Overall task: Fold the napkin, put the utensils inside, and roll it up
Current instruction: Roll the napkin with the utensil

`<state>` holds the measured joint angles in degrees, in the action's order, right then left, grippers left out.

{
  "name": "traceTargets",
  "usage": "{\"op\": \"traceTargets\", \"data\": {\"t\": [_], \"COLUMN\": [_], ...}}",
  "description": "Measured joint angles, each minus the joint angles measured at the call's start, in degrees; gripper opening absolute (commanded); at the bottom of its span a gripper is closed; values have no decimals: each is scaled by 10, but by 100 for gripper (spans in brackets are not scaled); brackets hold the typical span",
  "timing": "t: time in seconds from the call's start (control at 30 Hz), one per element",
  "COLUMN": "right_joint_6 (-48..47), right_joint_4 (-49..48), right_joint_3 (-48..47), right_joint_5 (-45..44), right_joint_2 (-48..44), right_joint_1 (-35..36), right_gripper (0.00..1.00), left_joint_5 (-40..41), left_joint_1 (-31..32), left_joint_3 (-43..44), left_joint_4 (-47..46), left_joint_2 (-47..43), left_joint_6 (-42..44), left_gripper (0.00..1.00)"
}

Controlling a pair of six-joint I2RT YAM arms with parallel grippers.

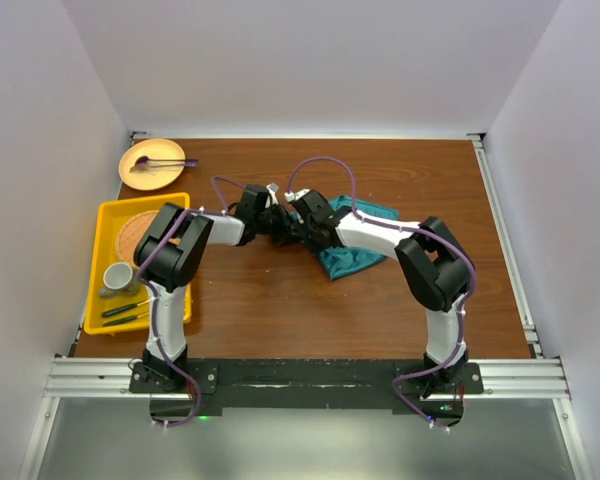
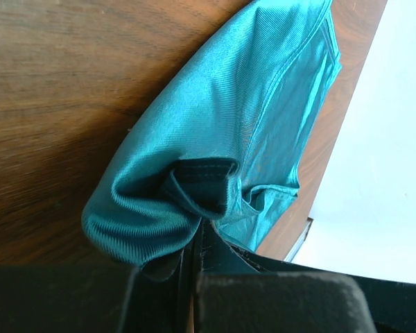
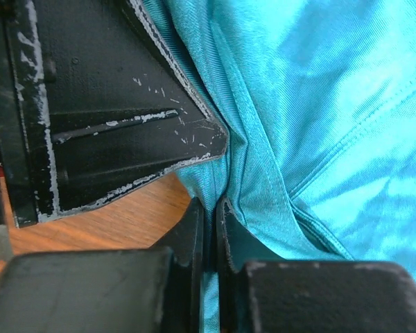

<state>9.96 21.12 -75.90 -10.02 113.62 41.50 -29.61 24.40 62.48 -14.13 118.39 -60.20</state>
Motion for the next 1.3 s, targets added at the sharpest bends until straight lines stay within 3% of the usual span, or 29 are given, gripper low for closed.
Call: {"op": "traceTargets", "data": {"t": [0.03,0.13,0.33,0.63,0.9,1.1,1.3], "right_joint_6": [1,5,28,75,120,143,177], "right_joint_4": [-2,-12,-75,-147,-238,-309,-400], "right_joint_3": [0,0,25,49,92,134,181], "right_joint_5": [4,24,130,306,423,478,526], "right_joint_2": [0,0,-4,11,23,23,28], "right_joint_1": [-1,-4,-39,-97,-122,-138,-154], "right_gripper": [0,0,0,0,0,0,0], "left_joint_5": [0,0,20,80,59,68,122], "left_joint_1": [-1,-5,-33,-71,-38,-24,-9], "left_joint_3": [0,0,0,-9,-45,-44,-3], "left_joint_4": [1,8,71,184,165,141,203], "left_joint_2": [-1,-11,-78,-186,-130,-120,-106], "left_joint_6": [5,25,85,133,80,19,-35], "left_gripper": [16,38,64,72,80,80,73]}}
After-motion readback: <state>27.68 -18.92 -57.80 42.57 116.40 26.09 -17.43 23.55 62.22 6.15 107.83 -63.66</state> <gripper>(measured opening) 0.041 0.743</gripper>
